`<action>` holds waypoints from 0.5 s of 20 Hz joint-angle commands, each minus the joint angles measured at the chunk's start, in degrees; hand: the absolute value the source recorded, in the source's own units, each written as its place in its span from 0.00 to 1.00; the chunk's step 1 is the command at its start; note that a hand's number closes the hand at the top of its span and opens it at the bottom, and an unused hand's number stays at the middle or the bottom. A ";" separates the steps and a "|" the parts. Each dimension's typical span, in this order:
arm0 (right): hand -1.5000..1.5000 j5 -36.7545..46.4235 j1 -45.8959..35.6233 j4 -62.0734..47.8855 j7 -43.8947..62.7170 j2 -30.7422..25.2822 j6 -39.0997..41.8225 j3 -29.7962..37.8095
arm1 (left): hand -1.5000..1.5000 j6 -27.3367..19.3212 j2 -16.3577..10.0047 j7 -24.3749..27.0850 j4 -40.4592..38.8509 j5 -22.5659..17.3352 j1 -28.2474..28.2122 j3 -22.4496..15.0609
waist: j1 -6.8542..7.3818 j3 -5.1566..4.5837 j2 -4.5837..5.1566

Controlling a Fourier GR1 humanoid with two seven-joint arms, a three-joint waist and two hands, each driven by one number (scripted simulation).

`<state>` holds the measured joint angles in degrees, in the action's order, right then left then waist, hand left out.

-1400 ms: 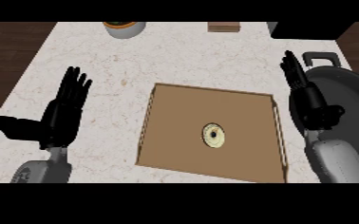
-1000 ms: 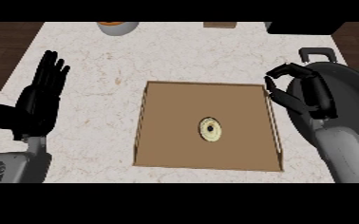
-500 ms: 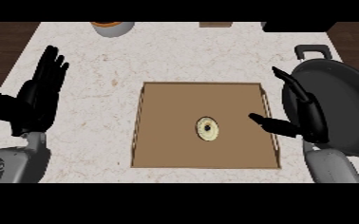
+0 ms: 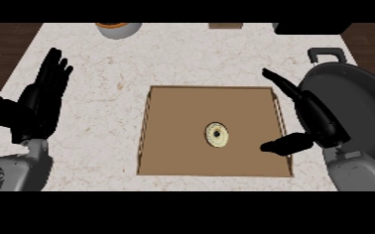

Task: Pick the cupcake from the tray and place it in the pot

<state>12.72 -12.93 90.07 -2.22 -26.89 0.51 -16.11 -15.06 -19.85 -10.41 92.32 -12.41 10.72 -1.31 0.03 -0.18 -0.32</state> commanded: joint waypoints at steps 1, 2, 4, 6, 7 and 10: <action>0.00 3.89 -4.97 3.89 13.79 -2.37 7.60 -6.26 | 0.50 0.47 0.14 -0.82 0.26 -0.06 1.02 -0.23 | 0.38 -0.02 0.09; 0.00 4.74 -4.34 6.81 17.84 -2.41 9.04 -8.34 | 0.50 -0.55 0.15 -2.22 1.30 0.31 1.37 -0.27 | 0.06 -0.02 -0.14; 0.00 5.48 -7.92 6.05 22.99 -1.61 12.86 -10.30 | 0.50 -0.76 0.80 -1.28 -0.85 1.09 2.52 -0.39 | 0.21 0.01 0.18; 0.00 5.71 -11.28 5.39 30.15 2.20 15.41 -13.22 | 0.50 1.50 -1.25 -3.05 0.53 -1.09 2.22 1.34 | 1.12 0.02 0.20; 0.00 7.41 -12.38 3.50 31.61 4.86 14.90 -14.81 | 0.50 1.51 -0.77 -1.65 -2.67 -0.88 4.72 2.11 | 0.59 0.06 0.42; 0.00 8.44 -9.23 3.50 31.90 6.70 16.30 -14.30 | 0.50 0.23 0.44 -2.96 0.84 1.70 2.90 0.82 | 0.20 0.18 0.30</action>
<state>18.60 -21.96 95.81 26.86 -23.35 14.80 -28.55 -14.73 -19.86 -12.33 92.00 -11.96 13.14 -0.41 0.31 -0.12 -0.14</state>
